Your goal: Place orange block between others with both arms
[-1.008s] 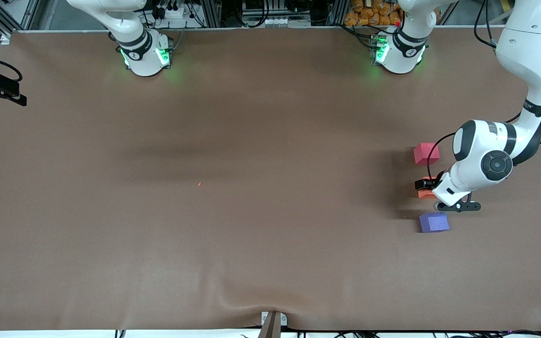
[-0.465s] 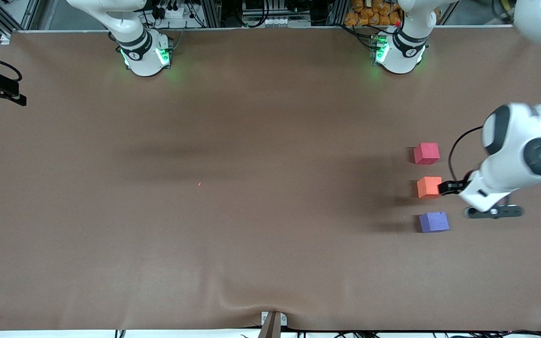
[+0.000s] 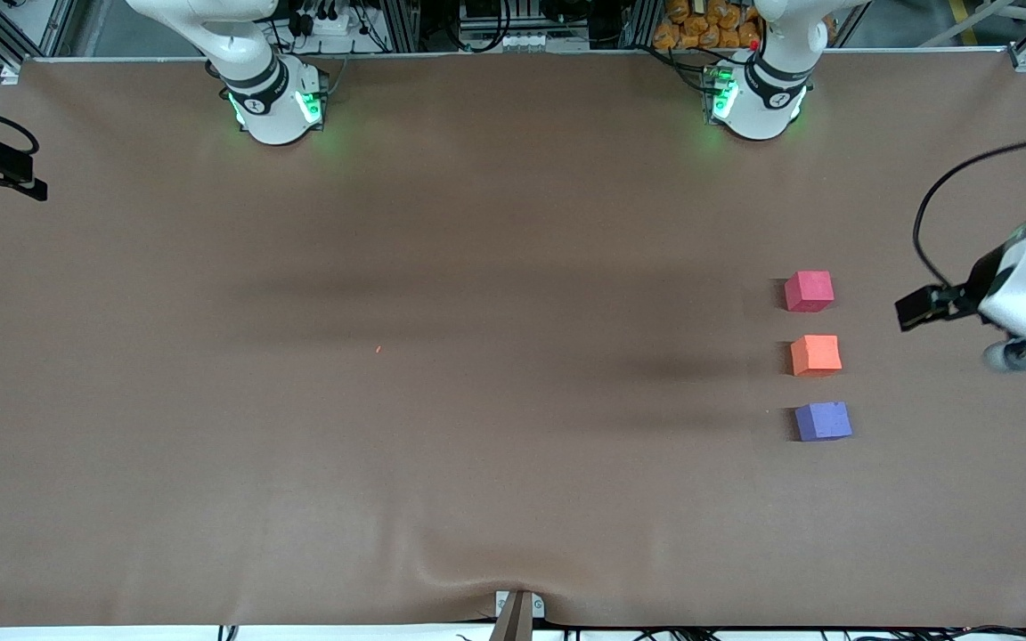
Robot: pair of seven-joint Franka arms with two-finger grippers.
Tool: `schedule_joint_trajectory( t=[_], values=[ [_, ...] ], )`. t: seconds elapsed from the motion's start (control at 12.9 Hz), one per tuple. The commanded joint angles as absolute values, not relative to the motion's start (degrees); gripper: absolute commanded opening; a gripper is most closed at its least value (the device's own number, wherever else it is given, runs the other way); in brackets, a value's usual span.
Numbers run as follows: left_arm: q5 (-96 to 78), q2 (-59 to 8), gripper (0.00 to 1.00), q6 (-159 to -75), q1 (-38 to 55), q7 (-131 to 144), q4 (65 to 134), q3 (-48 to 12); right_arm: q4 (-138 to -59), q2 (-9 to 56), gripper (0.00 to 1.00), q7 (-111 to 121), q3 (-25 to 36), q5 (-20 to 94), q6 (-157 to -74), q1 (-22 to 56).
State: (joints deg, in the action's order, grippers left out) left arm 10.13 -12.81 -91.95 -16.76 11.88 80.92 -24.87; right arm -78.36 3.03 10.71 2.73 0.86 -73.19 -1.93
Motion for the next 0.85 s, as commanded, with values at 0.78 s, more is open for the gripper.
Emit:
schedule_joint_trajectory(
  t=[0.78],
  values=[
    [1.23, -2.11, 1.0, -89.38, -1.31, 2.55, 87.1, -5.36, -77.61, 2.72, 1.0, 10.63, 1.93, 0.26, -72.42, -2.9]
  ],
)
